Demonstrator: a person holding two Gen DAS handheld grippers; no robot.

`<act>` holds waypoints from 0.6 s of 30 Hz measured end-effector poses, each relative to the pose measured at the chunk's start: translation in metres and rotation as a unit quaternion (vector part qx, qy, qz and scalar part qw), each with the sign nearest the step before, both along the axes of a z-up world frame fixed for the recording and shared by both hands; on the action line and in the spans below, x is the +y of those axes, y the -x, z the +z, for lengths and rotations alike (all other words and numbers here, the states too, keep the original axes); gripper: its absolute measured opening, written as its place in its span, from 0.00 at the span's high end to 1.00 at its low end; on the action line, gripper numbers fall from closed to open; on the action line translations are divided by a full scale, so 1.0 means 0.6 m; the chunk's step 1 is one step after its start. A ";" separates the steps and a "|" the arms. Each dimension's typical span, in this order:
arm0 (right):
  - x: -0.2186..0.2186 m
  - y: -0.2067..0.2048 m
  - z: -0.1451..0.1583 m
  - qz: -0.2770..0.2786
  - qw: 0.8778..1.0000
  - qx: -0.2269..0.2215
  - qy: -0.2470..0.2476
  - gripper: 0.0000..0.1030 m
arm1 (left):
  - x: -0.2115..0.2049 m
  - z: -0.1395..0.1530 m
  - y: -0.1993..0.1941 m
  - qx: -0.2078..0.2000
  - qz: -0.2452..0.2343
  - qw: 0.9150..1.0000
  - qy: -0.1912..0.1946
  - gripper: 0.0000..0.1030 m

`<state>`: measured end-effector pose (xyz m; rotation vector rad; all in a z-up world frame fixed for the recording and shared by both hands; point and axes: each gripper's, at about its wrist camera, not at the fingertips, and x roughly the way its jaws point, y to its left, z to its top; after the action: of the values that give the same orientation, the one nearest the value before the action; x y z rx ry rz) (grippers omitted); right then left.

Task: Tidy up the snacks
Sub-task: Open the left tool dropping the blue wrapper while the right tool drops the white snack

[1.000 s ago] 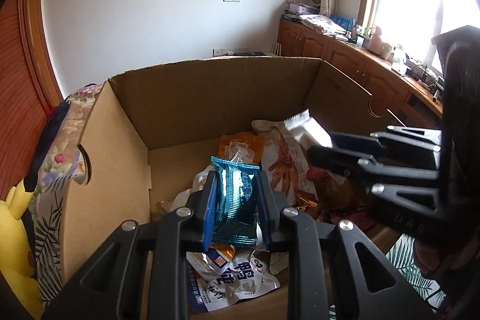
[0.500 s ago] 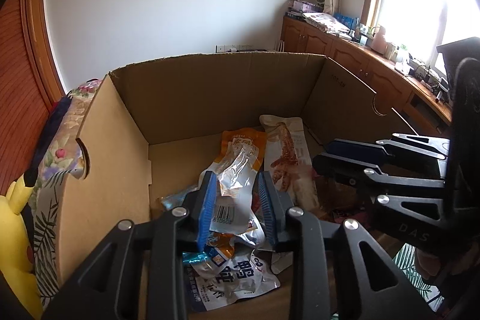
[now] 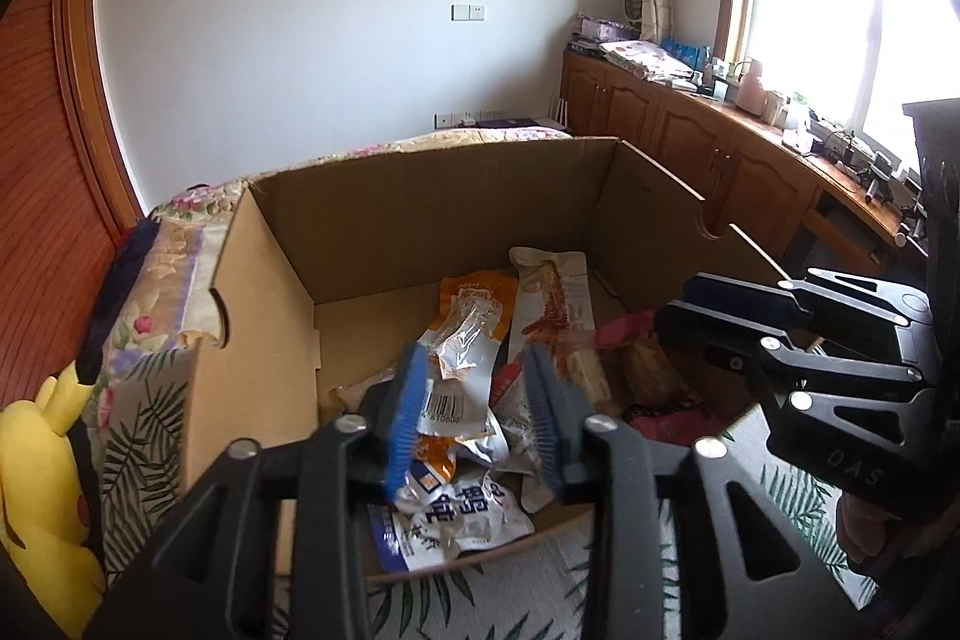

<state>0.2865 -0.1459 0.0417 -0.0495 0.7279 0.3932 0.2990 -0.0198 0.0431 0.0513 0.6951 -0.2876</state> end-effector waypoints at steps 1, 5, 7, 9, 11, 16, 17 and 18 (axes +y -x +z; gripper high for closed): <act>-0.002 0.007 0.004 -0.002 1.000 -0.003 -0.001 0.76 | 0.001 0.005 0.008 -0.003 0.000 1.000 0.000 0.61; -0.010 0.031 0.013 -0.012 1.000 -0.010 -0.005 0.73 | 0.003 0.024 0.036 -0.013 0.006 1.000 -0.001 0.52; -0.014 0.042 0.017 -0.016 1.000 -0.014 -0.004 0.68 | 0.005 0.031 0.050 -0.017 0.010 1.000 -0.001 0.52; -0.015 0.054 0.023 -0.025 0.999 -0.024 0.001 0.62 | 0.006 0.036 0.062 -0.020 0.012 1.000 -0.003 0.51; -0.018 0.066 0.028 -0.033 0.999 -0.032 0.002 0.54 | 0.007 0.041 0.077 -0.025 0.016 1.000 -0.005 0.49; -0.027 0.090 0.036 -0.061 0.997 -0.048 0.003 0.38 | 0.016 0.048 0.111 -0.033 0.021 0.999 -0.007 0.46; -0.027 0.095 0.036 -0.064 0.997 -0.050 0.003 0.37 | 0.018 0.048 0.113 -0.034 0.023 0.999 -0.006 0.42; -0.028 0.100 0.037 -0.068 0.996 -0.053 0.005 0.33 | 0.021 0.049 0.120 -0.036 0.025 0.999 -0.005 0.40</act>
<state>0.2265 -0.1626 0.0640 -0.0306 0.6249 0.2543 0.2269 -0.0073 0.0724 0.0529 0.6259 -0.2344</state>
